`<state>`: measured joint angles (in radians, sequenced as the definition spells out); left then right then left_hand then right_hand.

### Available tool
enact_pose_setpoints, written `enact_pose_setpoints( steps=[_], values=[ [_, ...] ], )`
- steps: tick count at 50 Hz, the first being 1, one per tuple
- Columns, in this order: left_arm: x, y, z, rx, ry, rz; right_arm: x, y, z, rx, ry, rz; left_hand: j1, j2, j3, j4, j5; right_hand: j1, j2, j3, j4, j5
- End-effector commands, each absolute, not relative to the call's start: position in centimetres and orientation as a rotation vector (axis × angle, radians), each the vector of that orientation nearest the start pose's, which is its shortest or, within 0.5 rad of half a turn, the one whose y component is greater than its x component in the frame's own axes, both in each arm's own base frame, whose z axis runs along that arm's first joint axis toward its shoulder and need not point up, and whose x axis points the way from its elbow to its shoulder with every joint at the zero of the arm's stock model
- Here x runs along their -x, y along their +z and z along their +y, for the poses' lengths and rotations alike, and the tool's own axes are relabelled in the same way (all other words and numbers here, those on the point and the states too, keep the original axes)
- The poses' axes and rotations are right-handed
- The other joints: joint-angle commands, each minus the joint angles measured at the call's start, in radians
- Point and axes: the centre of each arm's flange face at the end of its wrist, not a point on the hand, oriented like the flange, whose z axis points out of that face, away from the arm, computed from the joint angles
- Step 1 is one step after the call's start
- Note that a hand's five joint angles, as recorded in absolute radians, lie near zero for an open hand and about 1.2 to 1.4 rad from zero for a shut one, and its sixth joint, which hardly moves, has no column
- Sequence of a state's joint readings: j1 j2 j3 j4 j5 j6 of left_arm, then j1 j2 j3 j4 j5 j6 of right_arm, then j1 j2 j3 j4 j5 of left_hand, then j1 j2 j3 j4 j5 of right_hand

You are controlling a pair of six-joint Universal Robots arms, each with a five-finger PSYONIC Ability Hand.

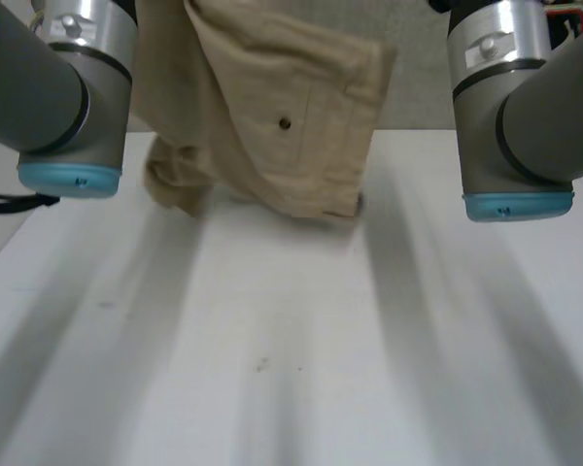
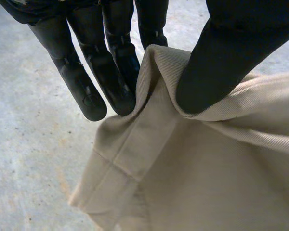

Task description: Fold the shorts.

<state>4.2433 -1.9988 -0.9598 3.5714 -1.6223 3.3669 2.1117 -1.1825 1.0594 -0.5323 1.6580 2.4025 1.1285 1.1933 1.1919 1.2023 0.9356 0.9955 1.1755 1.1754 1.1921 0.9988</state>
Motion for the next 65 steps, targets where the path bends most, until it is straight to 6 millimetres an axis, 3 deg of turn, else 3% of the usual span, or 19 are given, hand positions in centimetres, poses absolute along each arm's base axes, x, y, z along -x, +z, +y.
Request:
enact_pose_setpoints(
  steps=[1,3,6,7,9,10,17,21,36,47,51,55,59,63,65],
  values=[
    [31.3,30.0,-30.8,-0.649,-2.659,1.897,-32.5,31.9,-29.8,1.039,-2.776,1.539,0.268,0.203,0.204,0.194,0.286,0.401,0.221,0.221,0.204,0.223],
    [31.1,26.8,-29.7,-0.724,-2.511,2.049,-32.0,29.1,-29.3,1.133,-2.631,1.689,0.268,0.203,0.204,0.194,0.286,0.401,0.221,0.221,0.204,0.223],
    [30.6,24.2,-28.9,-0.774,-2.372,2.174,-31.6,26.6,-28.7,1.172,-2.474,1.818,0.268,0.203,0.204,0.194,0.286,0.338,0.158,0.158,0.141,0.16],
    [30.3,23.1,-28.4,-0.798,-2.307,2.226,-31.2,25.3,-28.3,1.145,-2.367,1.898,0.268,0.203,0.204,0.194,0.286,-0.058,-0.238,-0.238,-0.255,-0.236],
    [30.1,22.4,-28.0,-0.81,-2.252,2.269,-30.7,24.1,-28.0,1.073,-2.252,1.977,0.268,0.203,0.204,0.194,0.286,-0.395,-0.575,-0.575,-0.592,-0.573],
    [29.9,21.9,-27.8,-0.819,-2.219,2.295,-30.2,23.3,-27.8,0.956,-2.133,2.048,0.268,0.203,0.204,0.194,0.286,-0.516,-0.696,-0.696,-0.712,-0.694],
    [29.8,22.7,-27.7,-0.815,-2.227,2.287,-29.5,21.1,-25.5,0.542,-1.609,2.203,0.268,0.203,0.204,0.194,0.286,-0.821,-1.001,-1.001,-1.018,-0.999],
    [30.2,23.9,-27.8,-0.808,-2.275,2.255,-30.0,19.8,-24.7,0.459,-1.473,2.203,0.268,0.203,0.204,0.194,0.286,-0.821,-1.001,-1.001,-1.018,-0.999],
    [31.3,30.8,-25.3,-0.737,-2.515,2.207,-34.1,15.3,-23.9,0.548,-1.518,2.13,0.268,0.203,0.204,0.194,0.286,-0.821,-1.001,-1.001,-1.018,-0.999],
    [31.4,31.3,-25.5,-0.724,-2.54,2.19,-36.5,14.4,-22.1,0.543,-1.452,2.084,0.268,0.203,0.204,0.194,0.286,-0.821,-1.001,-1.001,-1.018,-0.999],
    [31.4,31.4,-25.4,-0.713,-2.542,2.197,-36.9,13.8,-22.3,0.509,-1.43,2.085,0.268,0.203,0.204,0.194,0.286,-0.758,-0.938,-0.938,-0.955,-0.936],
    [31.1,31.7,-25.4,-0.654,-2.56,2.215,-37.5,13.2,-23.0,0.462,-1.414,2.086,0.268,0.203,0.204,0.194,0.286,-0.547,-0.727,-0.727,-0.744,-0.725],
    [31.0,31.8,-25.3,-0.632,-2.567,2.232,-37.5,12.9,-23.8,0.424,-1.462,2.102,0.268,0.203,0.204,0.194,0.286,0.356,0.176,0.176,0.159,0.178],
    [30.8,31.3,-25.1,-0.648,-2.536,2.252,-36.5,14.8,-25.2,0.342,-1.651,2.101,0.268,0.203,0.204,0.194,0.286,0.401,0.221,0.221,0.204,0.223],
    [30.4,30.2,-25.0,-0.662,-2.47,2.296,-35.6,17.0,-25.9,0.387,-1.782,2.08,0.268,0.203,0.204,0.194,0.286,0.401,0.221,0.221,0.204,0.223]
  ],
)
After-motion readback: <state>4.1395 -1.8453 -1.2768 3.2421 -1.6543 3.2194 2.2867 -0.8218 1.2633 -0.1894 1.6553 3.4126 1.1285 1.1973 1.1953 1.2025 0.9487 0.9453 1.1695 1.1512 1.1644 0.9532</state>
